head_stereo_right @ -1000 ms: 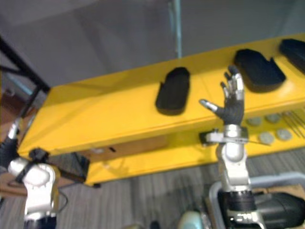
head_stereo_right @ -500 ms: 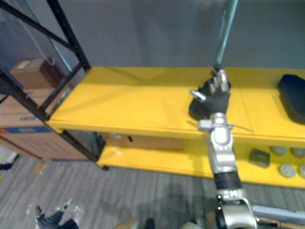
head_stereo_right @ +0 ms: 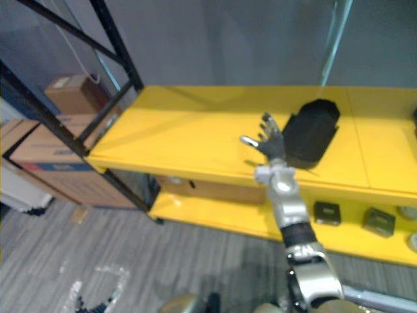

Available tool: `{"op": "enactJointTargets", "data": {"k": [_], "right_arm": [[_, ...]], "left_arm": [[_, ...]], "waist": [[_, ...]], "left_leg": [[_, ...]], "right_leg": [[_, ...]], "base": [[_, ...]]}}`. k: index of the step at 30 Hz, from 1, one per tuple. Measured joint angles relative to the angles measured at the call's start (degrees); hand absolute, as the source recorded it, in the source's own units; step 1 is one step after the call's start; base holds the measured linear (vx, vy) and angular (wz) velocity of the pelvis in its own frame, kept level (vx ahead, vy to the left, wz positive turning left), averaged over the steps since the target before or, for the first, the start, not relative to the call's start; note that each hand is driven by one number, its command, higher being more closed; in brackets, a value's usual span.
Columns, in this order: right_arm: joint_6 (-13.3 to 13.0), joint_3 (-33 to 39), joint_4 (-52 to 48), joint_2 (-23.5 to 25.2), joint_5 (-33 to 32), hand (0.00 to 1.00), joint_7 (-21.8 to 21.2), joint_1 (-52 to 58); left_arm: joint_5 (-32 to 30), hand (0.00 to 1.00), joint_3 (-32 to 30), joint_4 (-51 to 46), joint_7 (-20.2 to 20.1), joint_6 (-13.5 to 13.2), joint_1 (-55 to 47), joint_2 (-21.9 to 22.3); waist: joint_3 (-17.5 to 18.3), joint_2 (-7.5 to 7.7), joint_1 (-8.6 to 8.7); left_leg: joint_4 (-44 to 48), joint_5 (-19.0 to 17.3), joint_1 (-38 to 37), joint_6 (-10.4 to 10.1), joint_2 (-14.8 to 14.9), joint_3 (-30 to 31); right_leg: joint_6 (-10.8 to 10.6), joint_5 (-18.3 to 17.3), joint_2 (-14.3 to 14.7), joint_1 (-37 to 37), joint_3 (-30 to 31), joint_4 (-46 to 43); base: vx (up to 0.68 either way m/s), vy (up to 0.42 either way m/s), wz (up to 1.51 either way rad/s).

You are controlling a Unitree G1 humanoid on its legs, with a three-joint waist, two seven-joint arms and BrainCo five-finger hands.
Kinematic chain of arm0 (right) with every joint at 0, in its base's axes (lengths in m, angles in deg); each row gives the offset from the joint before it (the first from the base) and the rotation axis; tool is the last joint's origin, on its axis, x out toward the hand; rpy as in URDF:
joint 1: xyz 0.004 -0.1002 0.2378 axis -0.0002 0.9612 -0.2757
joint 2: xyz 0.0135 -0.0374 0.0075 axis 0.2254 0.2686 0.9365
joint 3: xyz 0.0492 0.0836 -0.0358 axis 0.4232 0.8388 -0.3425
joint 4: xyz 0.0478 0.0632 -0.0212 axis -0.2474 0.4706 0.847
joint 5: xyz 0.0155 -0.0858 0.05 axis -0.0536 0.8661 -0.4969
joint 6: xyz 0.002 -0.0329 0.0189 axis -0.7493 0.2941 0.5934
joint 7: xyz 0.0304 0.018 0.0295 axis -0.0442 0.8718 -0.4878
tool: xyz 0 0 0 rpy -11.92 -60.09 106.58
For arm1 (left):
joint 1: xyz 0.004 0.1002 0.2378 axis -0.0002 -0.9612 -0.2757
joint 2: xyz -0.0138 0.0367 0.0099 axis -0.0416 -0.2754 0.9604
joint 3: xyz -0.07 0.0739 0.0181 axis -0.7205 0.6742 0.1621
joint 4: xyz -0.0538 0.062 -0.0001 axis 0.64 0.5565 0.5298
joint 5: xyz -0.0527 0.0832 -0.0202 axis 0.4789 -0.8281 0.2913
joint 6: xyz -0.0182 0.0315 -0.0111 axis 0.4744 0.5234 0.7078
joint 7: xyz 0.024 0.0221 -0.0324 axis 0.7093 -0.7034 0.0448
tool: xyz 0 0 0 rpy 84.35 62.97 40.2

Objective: Walk over and take plastic housings, then place them on the shelf

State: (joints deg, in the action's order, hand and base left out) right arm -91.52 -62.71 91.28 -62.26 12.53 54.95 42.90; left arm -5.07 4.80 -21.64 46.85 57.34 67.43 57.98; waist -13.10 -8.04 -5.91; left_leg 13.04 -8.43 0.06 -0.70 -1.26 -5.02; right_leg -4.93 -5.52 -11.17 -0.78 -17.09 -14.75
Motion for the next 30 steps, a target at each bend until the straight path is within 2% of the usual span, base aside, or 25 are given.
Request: {"op": "enactJointTargets", "data": {"k": [2, 9, 15, 18, 21, 30], "right_arm": [[1.2, 0.2, 1.4, 0.1, -0.1, 0.00, 0.0, -0.2], [2.5, 0.9, 6.7, 0.0, 0.0, 0.00, -0.4, -4.7], [-0.6, 3.5, 9.0, -0.1, 0.3, 0.00, 4.8, -5.2], [-1.9, 4.5, 8.8, -0.2, 0.4, 0.00, 5.8, -5.2], [-1.8, 5.2, 8.8, -0.2, 0.6, 0.00, 6.0, -5.2], [-2.7, 5.2, 8.3, -0.1, 0.5, 0.00, 4.8, -5.2]], "left_arm": [[0.1, 0.00, 0.0, 0.2, -0.3, 0.0, 0.0, 0.0], [-0.1, 0.00, 0.5, 2.2, -2.5, -0.3, 0.6, 0.0], [0.0, 0.00, 3.8, 2.2, -2.5, -0.6, 1.2, 0.0], [0.1, 0.00, 4.0, 2.1, -2.5, -0.9, 1.5, 0.0], [0.1, 0.00, 4.1, 2.1, -2.5, -1.9, 2.0, 0.0], [0.0, 0.00, 4.6, 1.6, -2.5, -2.5, 2.4, 0.0]], "waist": [[0.0, -0.02, -0.10], [-0.6, -0.80, -0.12], [-1.0, -1.38, -0.49], [-1.4, -1.84, -0.28], [-1.5, -1.86, -0.12], [-1.6, -1.74, 0.13]], "left_leg": [[-0.5, 0.1, 0.0, -0.2, 0.0, -0.1], [-0.6, 0.8, -0.1, -0.6, -0.1, 0.0], [-2.7, 1.7, -1.1, -1.1, -0.3, 0.4], [-2.7, 1.8, -1.0, -1.1, -0.3, 0.2], [-2.8, 1.8, -1.0, -1.1, -0.3, -0.2], [-2.8, 1.8, -1.0, -1.1, -0.4, -0.5]], "right_leg": [[0.2, -0.5, -0.1, 0.7, 0.2, -0.9], [0.5, -2.7, -0.8, 2.5, 0.2, -4.2], [1.0, -4.3, -1.4, 3.3, 0.2, -6.2], [1.1, -4.4, -1.5, 3.8, 0.4, -6.9], [1.1, -4.4, -1.5, 3.9, 0.7, -7.0], [1.1, -4.6, -1.5, 4.7, 1.3, -7.5]], "base": [[0.04, -0.013, -0.02], [0.03, -0.027, 0.02], [-0.03, -0.024, 0.02], [-0.03, -0.001, -0.03], [-0.02, 0.009, -0.04], [0.00, 0.007, -0.02]]}}
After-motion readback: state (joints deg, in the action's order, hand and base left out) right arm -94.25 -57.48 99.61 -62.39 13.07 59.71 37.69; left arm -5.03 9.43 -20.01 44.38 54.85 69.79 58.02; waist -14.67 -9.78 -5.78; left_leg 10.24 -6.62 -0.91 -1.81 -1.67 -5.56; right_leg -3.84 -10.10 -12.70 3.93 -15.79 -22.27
